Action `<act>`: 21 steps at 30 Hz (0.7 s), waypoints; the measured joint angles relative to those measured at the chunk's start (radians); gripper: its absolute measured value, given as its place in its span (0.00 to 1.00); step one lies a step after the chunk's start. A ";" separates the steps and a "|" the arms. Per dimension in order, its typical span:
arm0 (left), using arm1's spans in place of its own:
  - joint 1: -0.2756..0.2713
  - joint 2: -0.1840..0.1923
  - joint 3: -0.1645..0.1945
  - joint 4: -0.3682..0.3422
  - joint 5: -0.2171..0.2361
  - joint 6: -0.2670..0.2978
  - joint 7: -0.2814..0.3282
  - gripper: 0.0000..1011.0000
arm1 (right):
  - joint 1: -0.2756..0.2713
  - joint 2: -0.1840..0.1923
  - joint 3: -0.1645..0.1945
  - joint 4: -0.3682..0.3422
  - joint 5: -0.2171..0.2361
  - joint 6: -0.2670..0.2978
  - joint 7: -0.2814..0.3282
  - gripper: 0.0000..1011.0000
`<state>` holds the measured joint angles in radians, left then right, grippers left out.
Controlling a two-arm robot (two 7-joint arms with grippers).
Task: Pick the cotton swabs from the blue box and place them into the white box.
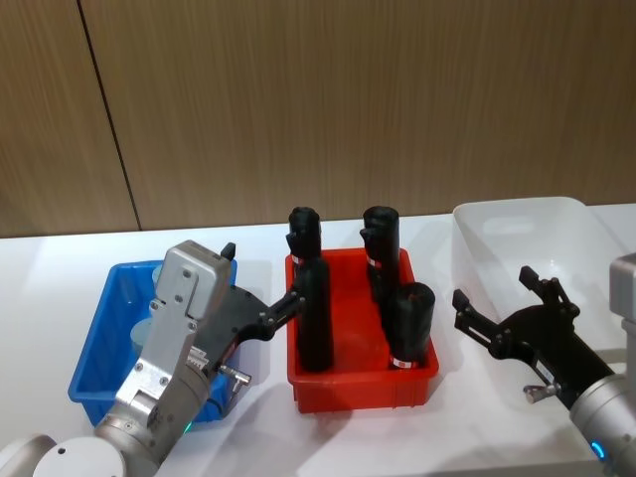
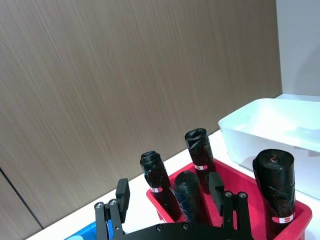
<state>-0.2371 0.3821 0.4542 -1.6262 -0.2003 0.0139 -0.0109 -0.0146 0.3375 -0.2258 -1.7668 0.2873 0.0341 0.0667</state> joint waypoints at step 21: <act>0.000 0.000 0.000 0.000 0.000 0.000 0.000 0.99 | 0.000 0.000 0.000 0.000 0.000 0.000 0.000 0.99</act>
<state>-0.2371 0.3820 0.4542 -1.6262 -0.2004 0.0139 -0.0109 -0.0146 0.3375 -0.2258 -1.7668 0.2873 0.0341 0.0668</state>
